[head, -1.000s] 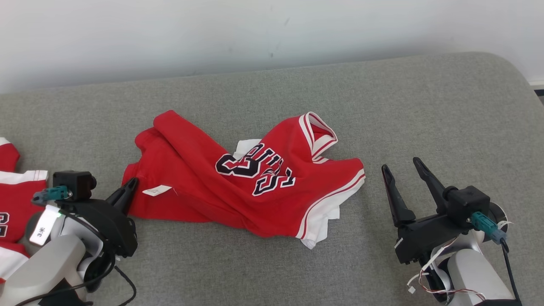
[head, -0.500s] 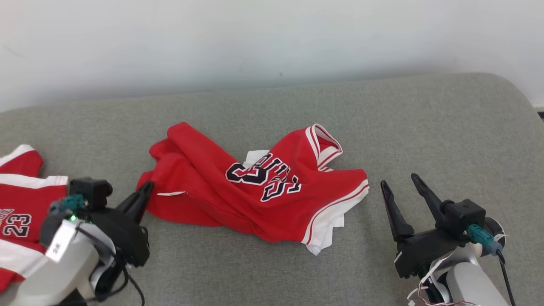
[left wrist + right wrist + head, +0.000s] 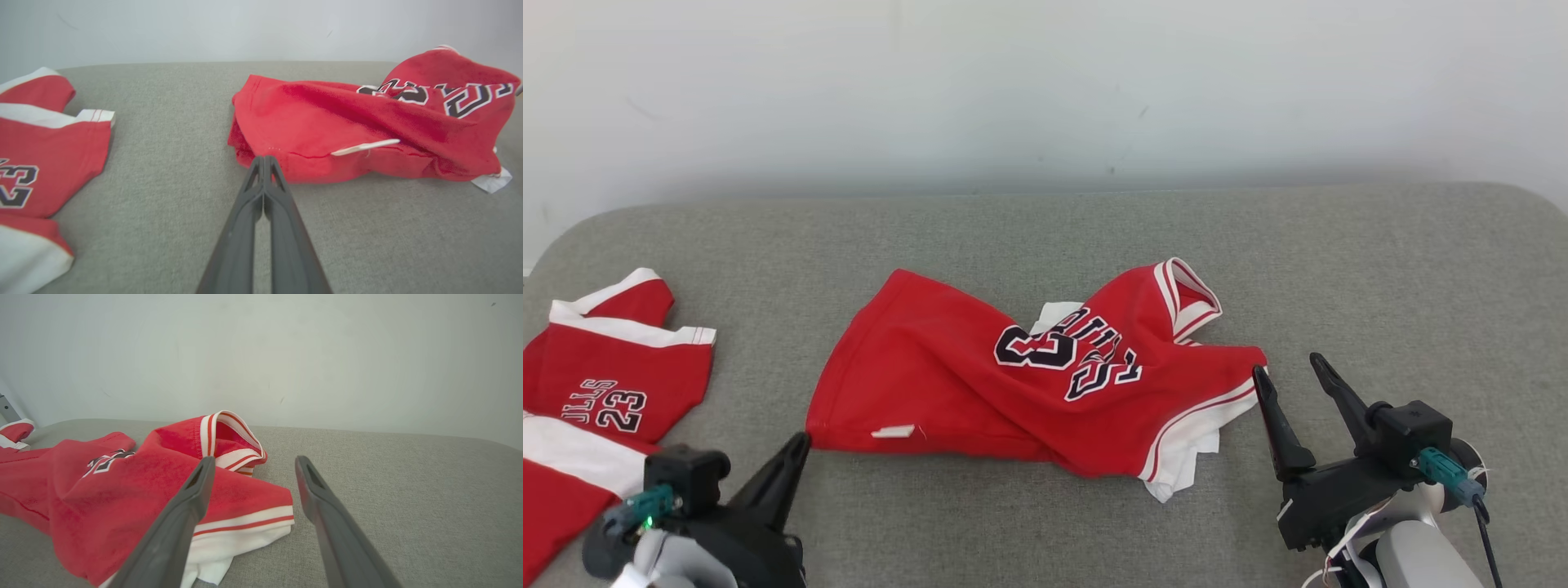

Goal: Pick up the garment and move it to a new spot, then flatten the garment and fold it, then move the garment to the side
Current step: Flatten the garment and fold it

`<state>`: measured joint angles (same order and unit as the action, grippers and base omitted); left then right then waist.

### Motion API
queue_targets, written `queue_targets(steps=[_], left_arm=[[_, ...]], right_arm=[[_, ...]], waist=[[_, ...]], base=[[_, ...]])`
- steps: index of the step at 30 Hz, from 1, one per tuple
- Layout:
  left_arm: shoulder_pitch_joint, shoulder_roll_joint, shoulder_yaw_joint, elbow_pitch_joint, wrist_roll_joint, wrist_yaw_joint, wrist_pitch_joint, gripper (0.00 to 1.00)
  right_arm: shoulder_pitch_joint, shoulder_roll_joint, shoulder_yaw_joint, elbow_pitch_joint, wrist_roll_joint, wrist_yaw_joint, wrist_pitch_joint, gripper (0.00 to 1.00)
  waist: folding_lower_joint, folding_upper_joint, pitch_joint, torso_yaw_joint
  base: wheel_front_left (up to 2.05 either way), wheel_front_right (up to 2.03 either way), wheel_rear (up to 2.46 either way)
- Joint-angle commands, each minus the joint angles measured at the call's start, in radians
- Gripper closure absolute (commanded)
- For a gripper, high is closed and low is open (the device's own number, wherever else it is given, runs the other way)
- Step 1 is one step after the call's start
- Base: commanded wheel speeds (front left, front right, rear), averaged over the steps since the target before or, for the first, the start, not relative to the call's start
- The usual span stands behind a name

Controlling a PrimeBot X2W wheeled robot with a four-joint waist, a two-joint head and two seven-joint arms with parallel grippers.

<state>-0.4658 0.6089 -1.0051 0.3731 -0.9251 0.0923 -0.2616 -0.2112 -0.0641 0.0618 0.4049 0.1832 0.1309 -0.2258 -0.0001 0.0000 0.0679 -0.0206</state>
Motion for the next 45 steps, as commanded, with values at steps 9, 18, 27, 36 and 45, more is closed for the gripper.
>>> queue_targets(steps=[9,18,27,36,45], left_arm=[[0.147,0.053,0.024,-0.156,-0.038,0.089,-0.005,1.0],[0.228,0.044,0.044,-0.117,-0.062,0.129,-0.005,1.0],[0.276,0.01,0.075,-0.067,-0.066,0.133,-0.005,1.0],[0.294,-0.033,0.168,-0.086,0.0,0.135,-0.005,0.0],[0.378,-0.09,0.419,-0.222,0.19,0.151,-0.005,0.0]], right_arm=[[-0.011,0.004,-0.001,0.013,0.01,0.0,-0.011,0.0],[-0.015,0.003,-0.01,0.026,0.01,0.0,-0.014,0.0],[-0.02,-0.006,-0.026,0.033,0.013,0.0,-0.011,0.0],[-0.017,-0.002,-0.032,0.03,0.004,0.0,-0.009,0.0],[-0.005,-0.053,-0.006,0.025,0.004,0.0,-0.007,0.0]], waist=[[0.0001,0.0,0.005,0.014],[0.0001,0.0,0.001,-0.003],[0.0001,0.0,0.006,-0.002],[0.0001,0.0,0.004,0.009],[0.0001,0.0,-0.017,0.018]], base=[[0.0,0.0,0.0],[0.0,0.0,0.0],[0.0,0.0,0.0],[0.0,0.0,0.0],[0.0,0.0,0.0]])
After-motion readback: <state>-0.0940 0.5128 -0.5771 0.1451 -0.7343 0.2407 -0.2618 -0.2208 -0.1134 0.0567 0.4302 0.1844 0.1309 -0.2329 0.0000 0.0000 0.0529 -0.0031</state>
